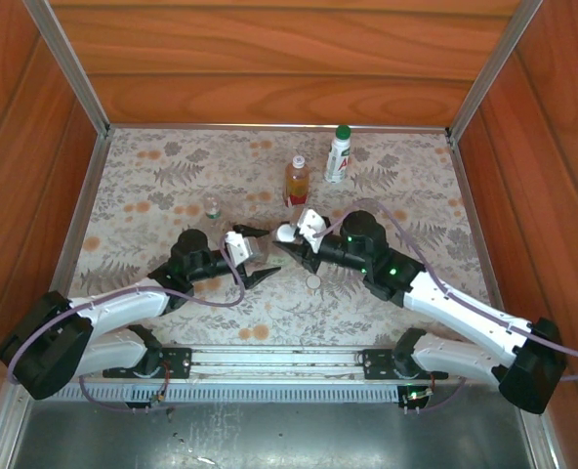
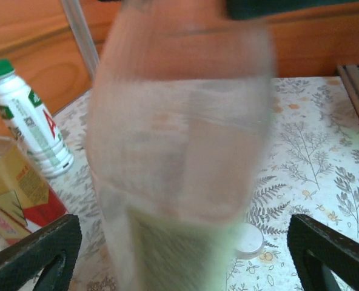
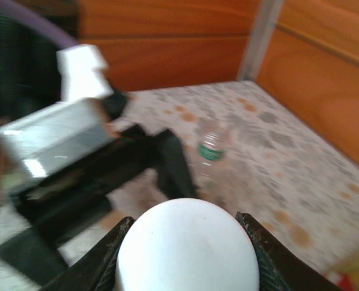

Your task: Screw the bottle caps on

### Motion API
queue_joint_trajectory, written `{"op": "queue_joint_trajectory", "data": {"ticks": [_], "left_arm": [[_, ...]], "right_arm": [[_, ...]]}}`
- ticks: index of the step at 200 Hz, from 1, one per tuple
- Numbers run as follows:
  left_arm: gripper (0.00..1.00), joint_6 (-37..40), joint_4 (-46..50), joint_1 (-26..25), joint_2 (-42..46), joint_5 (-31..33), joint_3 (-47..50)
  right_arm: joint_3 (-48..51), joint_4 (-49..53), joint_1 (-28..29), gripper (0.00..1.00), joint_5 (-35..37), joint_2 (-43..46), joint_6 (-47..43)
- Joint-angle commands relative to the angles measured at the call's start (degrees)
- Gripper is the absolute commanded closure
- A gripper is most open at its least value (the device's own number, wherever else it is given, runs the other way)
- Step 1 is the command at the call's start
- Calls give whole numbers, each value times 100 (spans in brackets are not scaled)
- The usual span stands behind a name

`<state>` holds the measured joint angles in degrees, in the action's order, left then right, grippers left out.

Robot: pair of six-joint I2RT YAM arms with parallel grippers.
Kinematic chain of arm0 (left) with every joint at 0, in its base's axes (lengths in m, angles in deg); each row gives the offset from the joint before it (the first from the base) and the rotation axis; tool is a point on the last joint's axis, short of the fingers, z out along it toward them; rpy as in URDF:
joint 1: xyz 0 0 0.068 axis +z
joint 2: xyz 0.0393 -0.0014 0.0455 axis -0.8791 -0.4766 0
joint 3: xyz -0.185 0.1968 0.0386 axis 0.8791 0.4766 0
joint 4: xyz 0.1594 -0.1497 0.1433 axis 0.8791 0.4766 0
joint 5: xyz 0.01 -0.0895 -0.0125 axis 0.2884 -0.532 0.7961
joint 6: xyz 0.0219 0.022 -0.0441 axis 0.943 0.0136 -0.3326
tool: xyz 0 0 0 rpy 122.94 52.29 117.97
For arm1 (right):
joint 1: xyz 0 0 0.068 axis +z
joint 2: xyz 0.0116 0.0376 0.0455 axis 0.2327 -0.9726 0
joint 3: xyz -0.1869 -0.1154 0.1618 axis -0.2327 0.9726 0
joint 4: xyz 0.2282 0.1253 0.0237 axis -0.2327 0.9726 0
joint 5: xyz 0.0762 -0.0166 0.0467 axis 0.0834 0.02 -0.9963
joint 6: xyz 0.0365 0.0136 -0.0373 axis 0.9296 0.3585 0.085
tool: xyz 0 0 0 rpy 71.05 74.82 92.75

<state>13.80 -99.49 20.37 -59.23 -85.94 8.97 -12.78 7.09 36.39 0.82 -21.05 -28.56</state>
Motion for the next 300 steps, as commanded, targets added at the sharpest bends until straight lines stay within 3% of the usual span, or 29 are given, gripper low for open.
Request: {"op": "queue_joint_trajectory", "data": {"ticks": [1,14,31,86,125,170,188,222,254,272,296,300], "left_arm": [[3,-226,-88,-216,-112,850,-123],[1,-383,-105,-343,-188,1233,-152],[0,-622,-133,-519,-406,1681,-254],[0,-1039,-283,-728,-857,2137,-459],[0,-1023,-292,-730,-817,2172,-424],[0,-1124,-284,-734,-730,2244,-366],[0,-1171,-285,-733,-686,2267,-366],[0,-1393,-276,-624,-452,2324,-362],[0,-1694,-141,-199,67,2569,-310],[0,-1851,341,101,504,2641,-386],[0,-1500,1263,270,1085,3012,-623],[0,-1438,1427,310,1175,3055,-673]], "right_arm": [[-81,104,-284,76,1913,-74,662],[-136,39,-517,74,2758,-198,878],[-137,-179,-1023,74,3007,-360,1005],[-834,-744,-2372,72,2107,-1629,1485],[-1517,-793,-2727,72,1851,-2680,1742],[-1777,-741,-2856,70,1657,-3214,1898],[-1793,-636,-2870,63,1661,-3269,1877],[-1737,-561,-2883,39,1672,-3141,1586],[-1636,-521,-2883,18,1731,-2741,1411],[-1494,-542,-2875,11,1501,-2412,1276],[-1327,-488,-2818,10,1076,-1988,1188],[-1309,-455,-2806,6,991,-1929,1170]]}}
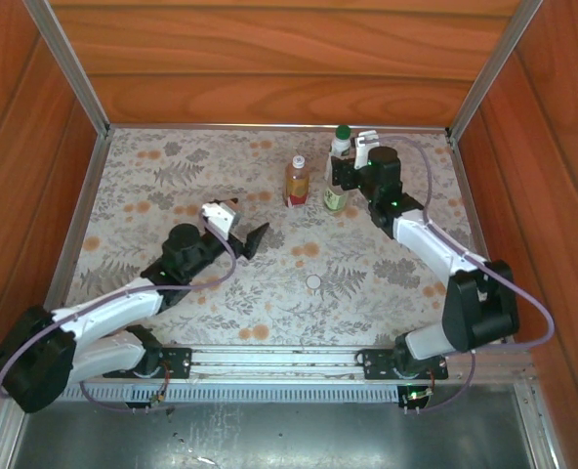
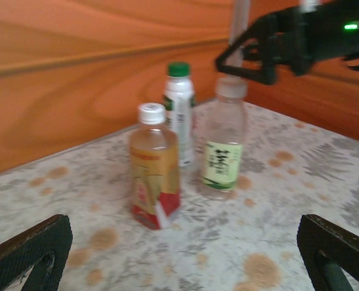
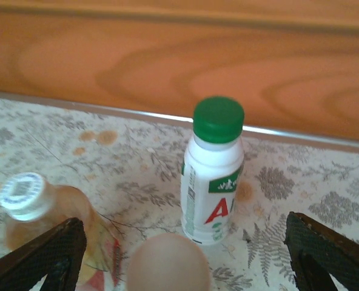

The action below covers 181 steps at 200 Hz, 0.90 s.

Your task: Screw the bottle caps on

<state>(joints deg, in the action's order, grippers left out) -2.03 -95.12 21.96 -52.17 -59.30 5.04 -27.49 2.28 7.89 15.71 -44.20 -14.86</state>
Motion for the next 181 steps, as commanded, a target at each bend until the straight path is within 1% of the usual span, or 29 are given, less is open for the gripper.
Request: {"op": "queue_joint_trajectory", "data": {"ticks": [1,16,27,59,93,107,145,168,181], "left_arm": [[0,164,1027,164,499,406,-290],[0,348,1602,396,714,528,-507],[0,422,1833,580,819,561,-623],[0,480,2065,1206,687,327,-655],[0,360,2042,1687,322,23,-478],[0,355,1994,1781,110,-187,-461],[0,171,1548,1931,-556,-294,-363],[0,115,1441,1985,-885,-244,-357],[0,19,1360,2065,-1024,-416,-363]], "right_arm": [[168,36,49,6,-518,403,-202],[238,147,113,6,-790,597,-195],[301,181,178,6,-950,719,-188],[401,335,408,6,-1142,996,-277],[449,560,545,6,-1169,1215,-344],[506,588,564,6,-1232,1277,-335],[542,626,599,6,-1393,1318,-309],[525,626,630,6,-1455,1327,-291],[532,633,643,6,-1462,1344,-291]]}}
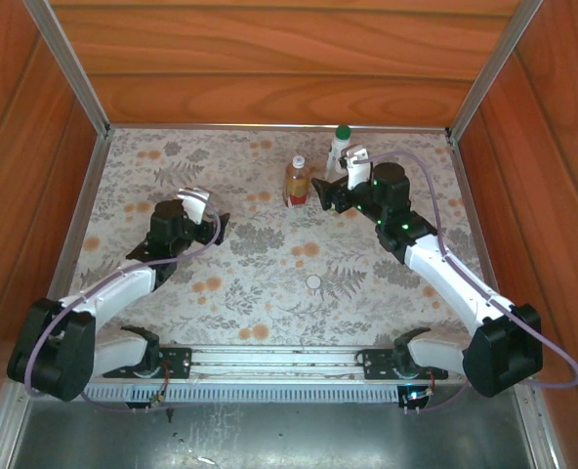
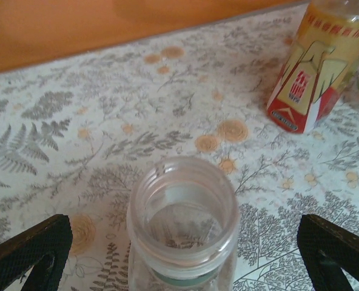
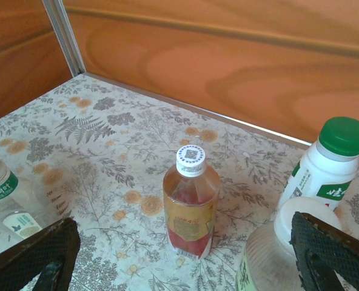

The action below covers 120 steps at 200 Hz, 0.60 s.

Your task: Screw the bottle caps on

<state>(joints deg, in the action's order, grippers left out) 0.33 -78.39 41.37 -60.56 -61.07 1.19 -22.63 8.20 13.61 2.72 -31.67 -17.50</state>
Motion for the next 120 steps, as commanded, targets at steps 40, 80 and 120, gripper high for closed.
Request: {"op": "queue_joint_trajectory", "data": {"ticks": [40,80,120], "left_arm": [[0,-464,-348,142,-559,-76,13],[5,-443,-421,138,-997,-147,-53],[16,-437,-474,139,-1213,-247,-102]], "right_arm": [[61,68,74,6,-162,152,-43],[75,97,79,6,-162,176,-44],[110,135,77,6,-143,253,-24]]}}
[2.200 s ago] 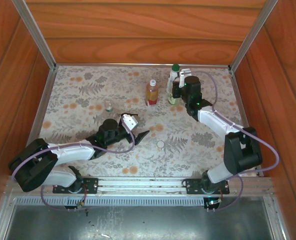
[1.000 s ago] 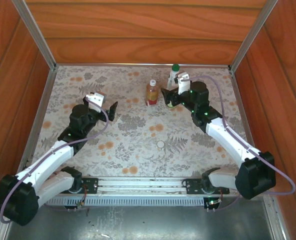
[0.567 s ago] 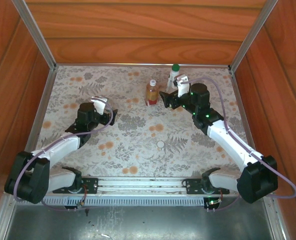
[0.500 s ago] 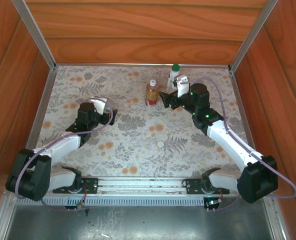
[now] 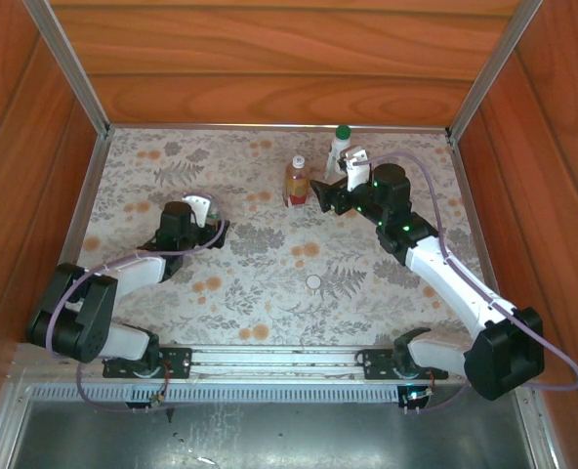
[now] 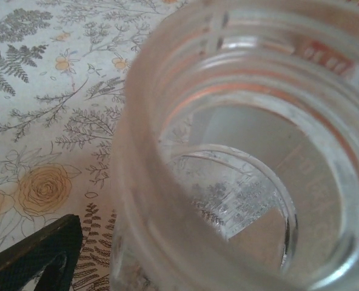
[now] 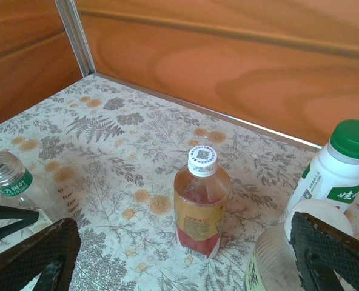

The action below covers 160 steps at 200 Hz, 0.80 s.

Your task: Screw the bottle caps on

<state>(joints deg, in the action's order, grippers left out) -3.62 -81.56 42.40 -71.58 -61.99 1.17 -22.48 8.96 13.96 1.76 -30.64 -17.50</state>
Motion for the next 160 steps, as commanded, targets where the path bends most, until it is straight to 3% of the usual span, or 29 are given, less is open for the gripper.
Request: {"op": "queue_joint_trajectory", "data": {"ticks": [1,39,57,84,119,160], "left_arm": [[17,-43,-154,39,-117,-154,-95],[32,45,-155,33,-2,-355,-42],[35,131,-156,0,-7,-482,-25],[35,576,-145,-328,41,-791,-18],[36,1234,-143,-916,-35,-1956,-124],[36,1785,-124,-1501,-471,-3046,-330]], "right_arm": [[94,61,43,6,-43,153,-25],[112,244,40,5,115,296,-121],[100,220,44,0,480,340,345],[26,679,44,0,546,353,571],[320,909,39,0,74,592,836],[275,1768,18,0,528,621,747]]}}
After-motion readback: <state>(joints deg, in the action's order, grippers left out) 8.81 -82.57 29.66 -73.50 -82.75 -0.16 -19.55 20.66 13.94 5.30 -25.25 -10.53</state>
